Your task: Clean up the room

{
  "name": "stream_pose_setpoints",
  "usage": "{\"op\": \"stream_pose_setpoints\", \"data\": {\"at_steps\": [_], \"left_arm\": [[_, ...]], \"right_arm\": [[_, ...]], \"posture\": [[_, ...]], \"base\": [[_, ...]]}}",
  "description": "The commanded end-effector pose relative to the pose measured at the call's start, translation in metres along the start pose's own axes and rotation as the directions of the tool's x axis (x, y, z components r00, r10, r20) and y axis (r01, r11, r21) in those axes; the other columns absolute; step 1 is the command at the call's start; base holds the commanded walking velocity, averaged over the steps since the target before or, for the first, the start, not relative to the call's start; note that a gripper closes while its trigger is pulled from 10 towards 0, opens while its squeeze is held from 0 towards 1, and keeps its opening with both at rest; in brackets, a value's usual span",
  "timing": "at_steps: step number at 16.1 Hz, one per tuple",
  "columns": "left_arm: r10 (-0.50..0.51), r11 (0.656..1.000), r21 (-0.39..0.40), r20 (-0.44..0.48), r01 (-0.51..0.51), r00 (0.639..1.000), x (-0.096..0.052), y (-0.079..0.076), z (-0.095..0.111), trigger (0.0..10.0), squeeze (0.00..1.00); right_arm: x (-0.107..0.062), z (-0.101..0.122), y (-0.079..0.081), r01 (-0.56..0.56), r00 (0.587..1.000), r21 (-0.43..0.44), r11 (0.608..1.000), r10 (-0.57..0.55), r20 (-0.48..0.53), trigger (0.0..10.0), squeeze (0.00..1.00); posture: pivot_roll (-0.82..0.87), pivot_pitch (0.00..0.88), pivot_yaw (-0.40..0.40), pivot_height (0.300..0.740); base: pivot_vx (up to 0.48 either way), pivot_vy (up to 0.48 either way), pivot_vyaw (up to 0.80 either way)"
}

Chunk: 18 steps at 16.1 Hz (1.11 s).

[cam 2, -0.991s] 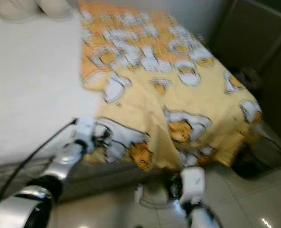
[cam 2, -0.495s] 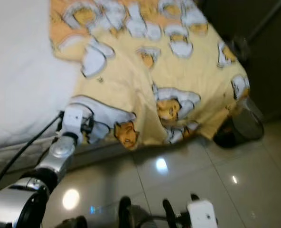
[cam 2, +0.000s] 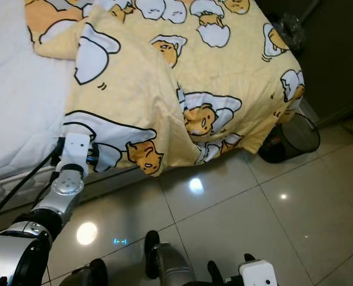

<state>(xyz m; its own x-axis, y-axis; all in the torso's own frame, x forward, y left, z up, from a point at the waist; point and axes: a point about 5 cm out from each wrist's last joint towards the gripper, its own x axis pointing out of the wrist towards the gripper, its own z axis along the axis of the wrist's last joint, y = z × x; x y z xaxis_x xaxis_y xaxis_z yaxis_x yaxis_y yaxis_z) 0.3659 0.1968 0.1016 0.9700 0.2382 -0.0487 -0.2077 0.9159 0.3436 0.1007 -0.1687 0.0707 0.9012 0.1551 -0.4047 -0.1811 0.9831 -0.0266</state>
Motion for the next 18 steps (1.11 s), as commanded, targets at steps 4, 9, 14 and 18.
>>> {"op": "stream_pose_setpoints", "data": {"at_steps": [4,9,14,18], "left_arm": [[0.037,0.999,-0.023,0.084,-0.035,0.996,-0.009,-0.007,-0.001,10.0,0.00],[0.114,0.992,-0.064,0.117,-0.107,0.987,-0.008,0.005,0.002,10.0,0.00],[0.110,0.976,-0.166,-0.171,-0.138,0.979,-0.011,0.007,-0.031,10.0,0.00],[0.017,0.977,-0.207,-0.162,-0.050,0.987,-0.007,0.001,-0.023,10.0,0.00]], "right_arm": [[-0.004,-0.010,-0.002,-0.012,0.998,-0.009,1.000,0.011,-0.060,10.0,0.00],[-0.001,-0.009,-0.003,-0.022,0.998,-0.011,1.000,0.021,-0.056,10.0,0.00],[0.004,-0.010,-0.003,-0.030,0.998,-0.013,0.999,0.029,-0.061,10.0,0.00],[0.005,-0.012,-0.003,-0.024,0.998,-0.013,1.000,0.023,-0.065,10.0,0.00]], "posture": [[-0.27,0.426,-0.193,0.731],[-0.26,0.420,-0.194,0.731],[-0.27,0.416,-0.200,0.731],[-0.27,0.411,-0.193,0.731]], "base": [[0.000,0.000,0.00],[0.000,0.000,0.00],[0.000,0.000,0.00],[0.000,0.000,0.00]]}}
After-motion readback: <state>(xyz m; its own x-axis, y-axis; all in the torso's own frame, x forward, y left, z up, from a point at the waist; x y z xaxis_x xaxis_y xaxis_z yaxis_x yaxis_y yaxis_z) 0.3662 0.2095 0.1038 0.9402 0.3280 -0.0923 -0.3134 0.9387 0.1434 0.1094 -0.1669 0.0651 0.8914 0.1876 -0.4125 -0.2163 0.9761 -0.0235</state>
